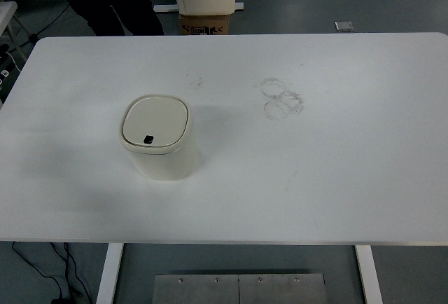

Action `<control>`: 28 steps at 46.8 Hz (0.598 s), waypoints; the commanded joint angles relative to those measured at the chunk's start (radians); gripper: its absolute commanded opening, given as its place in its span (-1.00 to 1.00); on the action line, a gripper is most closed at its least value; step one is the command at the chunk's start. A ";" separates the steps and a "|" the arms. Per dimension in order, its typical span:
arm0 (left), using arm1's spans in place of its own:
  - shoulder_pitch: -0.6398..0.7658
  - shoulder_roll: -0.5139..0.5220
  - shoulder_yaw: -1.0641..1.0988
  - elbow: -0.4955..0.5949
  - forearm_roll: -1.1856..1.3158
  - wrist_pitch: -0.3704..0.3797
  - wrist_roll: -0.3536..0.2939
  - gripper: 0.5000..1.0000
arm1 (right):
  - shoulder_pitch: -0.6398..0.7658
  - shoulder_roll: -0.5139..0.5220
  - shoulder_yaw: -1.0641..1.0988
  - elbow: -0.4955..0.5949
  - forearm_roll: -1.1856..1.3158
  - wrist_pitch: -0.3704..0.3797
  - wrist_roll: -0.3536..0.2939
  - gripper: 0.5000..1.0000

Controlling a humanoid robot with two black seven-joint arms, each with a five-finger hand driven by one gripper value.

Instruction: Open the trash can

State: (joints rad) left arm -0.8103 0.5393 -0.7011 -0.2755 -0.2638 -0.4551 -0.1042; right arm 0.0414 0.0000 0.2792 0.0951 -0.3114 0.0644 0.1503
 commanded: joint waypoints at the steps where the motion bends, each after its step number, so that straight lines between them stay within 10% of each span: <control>1: -0.007 0.011 0.002 -0.019 0.000 0.009 0.000 1.00 | 0.000 0.000 0.000 0.000 0.000 0.000 0.000 0.97; 28: -0.288 0.232 0.560 -0.436 0.001 0.141 0.001 1.00 | 0.000 0.000 0.000 0.000 0.000 0.000 0.000 0.97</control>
State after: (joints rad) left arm -1.0925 0.7527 -0.1642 -0.7000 -0.2620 -0.3169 -0.1018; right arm 0.0412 0.0000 0.2793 0.0951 -0.3112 0.0644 0.1500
